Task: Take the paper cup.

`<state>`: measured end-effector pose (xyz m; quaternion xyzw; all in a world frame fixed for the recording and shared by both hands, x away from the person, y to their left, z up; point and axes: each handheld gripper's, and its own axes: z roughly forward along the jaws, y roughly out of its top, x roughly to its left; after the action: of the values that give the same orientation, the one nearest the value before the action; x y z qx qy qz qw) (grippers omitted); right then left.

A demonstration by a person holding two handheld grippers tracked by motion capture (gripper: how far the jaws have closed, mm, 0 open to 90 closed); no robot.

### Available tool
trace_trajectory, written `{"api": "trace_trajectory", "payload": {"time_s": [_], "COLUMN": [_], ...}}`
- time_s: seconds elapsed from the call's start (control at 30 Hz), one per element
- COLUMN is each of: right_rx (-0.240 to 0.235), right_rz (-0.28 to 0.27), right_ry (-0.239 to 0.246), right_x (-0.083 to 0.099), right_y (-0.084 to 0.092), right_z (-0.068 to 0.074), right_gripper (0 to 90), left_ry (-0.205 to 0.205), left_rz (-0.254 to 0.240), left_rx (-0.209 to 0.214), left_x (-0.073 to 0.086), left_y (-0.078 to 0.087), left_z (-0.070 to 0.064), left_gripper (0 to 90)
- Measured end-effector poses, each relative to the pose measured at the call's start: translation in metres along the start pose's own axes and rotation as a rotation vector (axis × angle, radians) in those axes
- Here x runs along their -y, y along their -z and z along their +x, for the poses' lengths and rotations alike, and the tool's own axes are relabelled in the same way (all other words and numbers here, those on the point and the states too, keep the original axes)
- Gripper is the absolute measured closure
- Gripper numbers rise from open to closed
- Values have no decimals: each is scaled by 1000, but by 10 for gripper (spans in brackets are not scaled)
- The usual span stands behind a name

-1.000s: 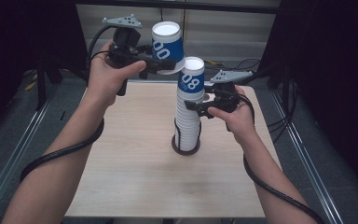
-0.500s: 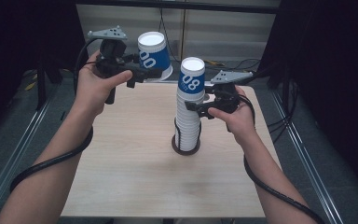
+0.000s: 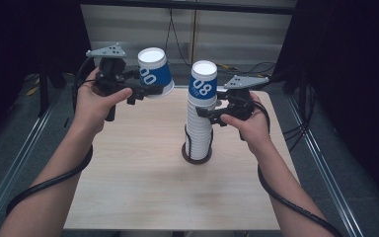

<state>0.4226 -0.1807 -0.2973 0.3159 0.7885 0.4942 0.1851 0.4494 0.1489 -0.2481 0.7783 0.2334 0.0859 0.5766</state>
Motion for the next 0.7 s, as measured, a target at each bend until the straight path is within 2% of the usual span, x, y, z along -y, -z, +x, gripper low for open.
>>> {"api": "trace_trajectory", "payload": {"time_s": [0.37,0.53,0.7], "right_rx": [-23,-18,-23], "right_rz": [-34,-4,3], "right_ry": [-30,-25,-8], "right_x": [5,10,15], "right_y": [4,7,9], "right_z": [-1,0,2], "right_gripper": [131,128,128], "left_ry": [16,21,22], "left_rz": [22,33,43], "left_rx": [11,13,18], "left_x": [24,35,43], "left_y": [-4,-6,-7], "left_z": [1,1,-1], "left_gripper": [237,238,237]}}
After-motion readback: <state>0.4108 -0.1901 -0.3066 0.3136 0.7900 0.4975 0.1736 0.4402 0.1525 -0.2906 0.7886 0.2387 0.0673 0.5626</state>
